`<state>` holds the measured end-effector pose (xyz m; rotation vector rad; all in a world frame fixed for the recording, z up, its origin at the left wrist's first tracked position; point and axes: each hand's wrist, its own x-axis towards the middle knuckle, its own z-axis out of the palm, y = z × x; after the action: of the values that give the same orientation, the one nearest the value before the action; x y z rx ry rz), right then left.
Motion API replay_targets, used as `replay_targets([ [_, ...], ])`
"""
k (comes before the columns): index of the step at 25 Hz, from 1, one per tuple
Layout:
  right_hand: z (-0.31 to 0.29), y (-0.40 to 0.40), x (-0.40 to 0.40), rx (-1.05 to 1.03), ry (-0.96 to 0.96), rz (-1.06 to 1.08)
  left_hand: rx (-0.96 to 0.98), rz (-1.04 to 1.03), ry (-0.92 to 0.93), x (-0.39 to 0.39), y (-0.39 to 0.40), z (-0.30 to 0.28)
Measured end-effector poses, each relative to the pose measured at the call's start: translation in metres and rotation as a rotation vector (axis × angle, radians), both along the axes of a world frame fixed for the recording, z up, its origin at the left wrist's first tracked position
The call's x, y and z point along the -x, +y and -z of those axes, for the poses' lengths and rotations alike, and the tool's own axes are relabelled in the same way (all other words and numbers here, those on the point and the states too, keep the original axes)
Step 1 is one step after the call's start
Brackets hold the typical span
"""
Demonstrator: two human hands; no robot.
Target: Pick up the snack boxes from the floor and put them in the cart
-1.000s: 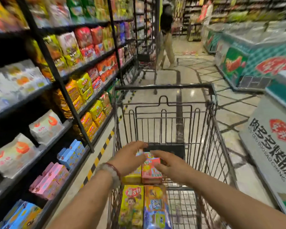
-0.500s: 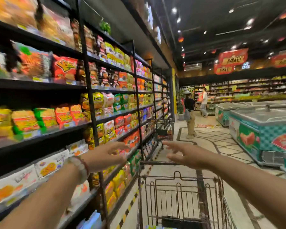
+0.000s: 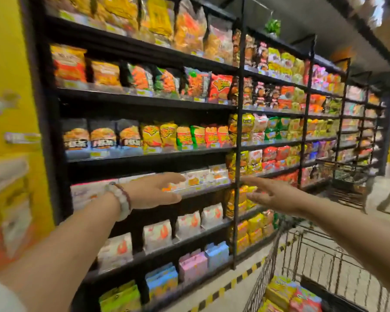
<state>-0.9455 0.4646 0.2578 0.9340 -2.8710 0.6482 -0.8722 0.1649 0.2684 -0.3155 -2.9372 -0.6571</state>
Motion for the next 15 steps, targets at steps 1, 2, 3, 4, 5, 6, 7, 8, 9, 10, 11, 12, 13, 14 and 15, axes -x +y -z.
replay_targets([
  [1, -0.003, -0.023, -0.010, -0.002, -0.001, -0.060, 0.004, -0.071, 0.001, -0.027, -0.017, -0.002],
  [2, -0.007, -0.044, -0.018, -0.005, 0.007, -0.106, 0.010, -0.133, 0.004, -0.052, -0.032, -0.006],
  [3, -0.012, -0.065, -0.028, -0.010, 0.026, -0.144, 0.013, -0.190, 0.009, -0.076, -0.047, -0.009],
  [4, -0.017, -0.087, -0.038, -0.010, 0.047, -0.189, 0.028, -0.249, 0.014, -0.100, -0.060, -0.012],
  [5, -0.023, -0.107, -0.050, 0.003, 0.074, -0.237, 0.046, -0.306, 0.014, -0.123, -0.072, -0.015],
  [6, -0.030, -0.128, -0.063, 0.025, 0.103, -0.295, 0.067, -0.369, 0.019, -0.150, -0.085, -0.020],
  [7, -0.037, -0.147, -0.077, 0.037, 0.128, -0.350, 0.087, -0.431, 0.024, -0.175, -0.096, -0.024],
  [8, -0.042, -0.165, -0.090, 0.042, 0.140, -0.405, 0.102, -0.497, 0.026, -0.202, -0.106, -0.029],
  [9, -0.046, -0.184, -0.106, 0.051, 0.139, -0.465, 0.123, -0.562, 0.021, -0.231, -0.115, -0.033],
  [10, -0.048, -0.201, -0.123, 0.054, 0.137, -0.520, 0.142, -0.615, 0.013, -0.259, -0.123, -0.036],
  [11, -0.049, -0.221, -0.143, 0.046, 0.139, -0.576, 0.165, -0.666, 0.001, -0.292, -0.131, -0.039],
  [12, -0.049, -0.238, -0.161, 0.030, 0.139, -0.625, 0.181, -0.703, -0.012, -0.324, -0.136, -0.041],
  [13, -0.048, -0.254, -0.181, 0.010, 0.138, -0.668, 0.181, -0.742, -0.029, -0.356, -0.141, -0.042],
  [14, -0.047, -0.271, -0.202, -0.012, 0.132, -0.715, 0.182, -0.789, -0.045, -0.390, -0.146, -0.043],
  [15, -0.045, -0.286, -0.225, -0.032, 0.123, -0.756, 0.181, -0.841, -0.065, -0.423, -0.149, -0.043],
])
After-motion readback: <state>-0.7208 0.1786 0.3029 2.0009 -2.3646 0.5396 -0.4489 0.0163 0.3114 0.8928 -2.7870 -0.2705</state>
